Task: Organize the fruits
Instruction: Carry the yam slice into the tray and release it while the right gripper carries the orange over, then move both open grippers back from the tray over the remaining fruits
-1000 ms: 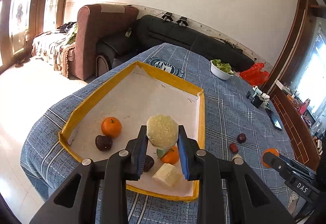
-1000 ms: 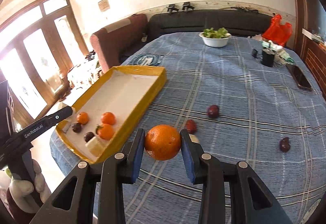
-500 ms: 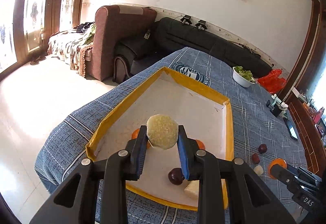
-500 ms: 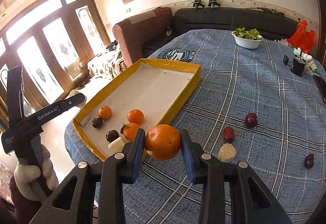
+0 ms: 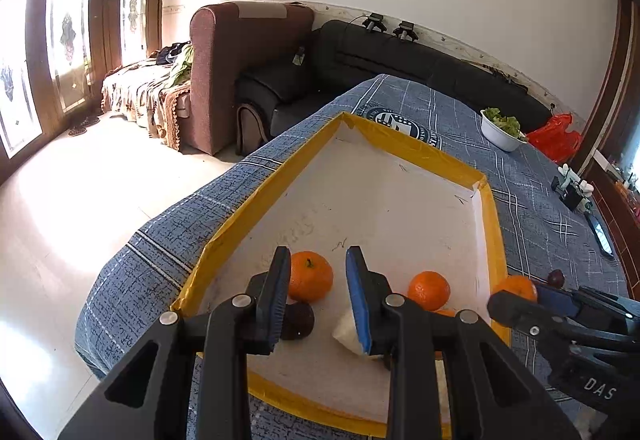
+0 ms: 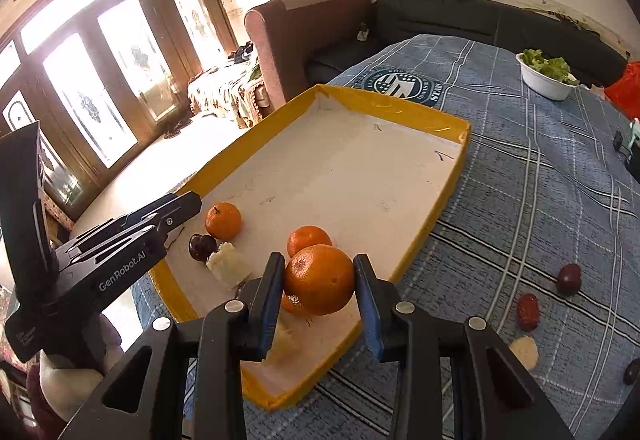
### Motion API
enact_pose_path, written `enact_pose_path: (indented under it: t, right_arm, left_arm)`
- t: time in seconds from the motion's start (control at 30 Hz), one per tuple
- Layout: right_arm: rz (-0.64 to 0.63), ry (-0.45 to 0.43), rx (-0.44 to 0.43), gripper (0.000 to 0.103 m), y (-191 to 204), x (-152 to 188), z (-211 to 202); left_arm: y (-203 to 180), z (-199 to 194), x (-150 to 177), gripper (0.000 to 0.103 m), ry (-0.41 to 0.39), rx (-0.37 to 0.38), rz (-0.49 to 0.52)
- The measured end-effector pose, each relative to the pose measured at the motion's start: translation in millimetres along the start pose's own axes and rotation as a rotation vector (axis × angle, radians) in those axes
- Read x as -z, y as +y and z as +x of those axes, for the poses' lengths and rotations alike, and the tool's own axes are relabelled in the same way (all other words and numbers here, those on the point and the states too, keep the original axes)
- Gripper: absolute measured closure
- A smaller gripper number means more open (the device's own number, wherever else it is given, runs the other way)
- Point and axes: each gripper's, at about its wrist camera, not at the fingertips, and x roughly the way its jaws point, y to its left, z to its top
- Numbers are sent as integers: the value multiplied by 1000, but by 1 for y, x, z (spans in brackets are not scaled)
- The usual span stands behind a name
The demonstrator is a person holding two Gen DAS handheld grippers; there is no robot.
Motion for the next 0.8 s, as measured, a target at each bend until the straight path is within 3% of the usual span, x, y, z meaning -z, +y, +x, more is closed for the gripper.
enact_pose_path:
  t: [0.13,0.3,0.43,0.6,0.8]
  right_arm:
    - [-16,45,-5,63,9,-13,28]
    - [-11,77,-16,62,12,-22,48]
    - [8,31,-18,47,7,-23,33]
    - [42,-32,-6,44,-8,-15,-2]
    - [105,-88,10,40,-31,5,-43]
  left_arm:
    - [6,-1,-4,71,5,25,-20]
    - [13,-25,-13,52,-44,30,-39]
    - [12,-43,-17,44,-75,33,-56]
    - [-11,-57,-16,35,-88,56,-42]
    - [-56,-72,-7,33,-67,111,31]
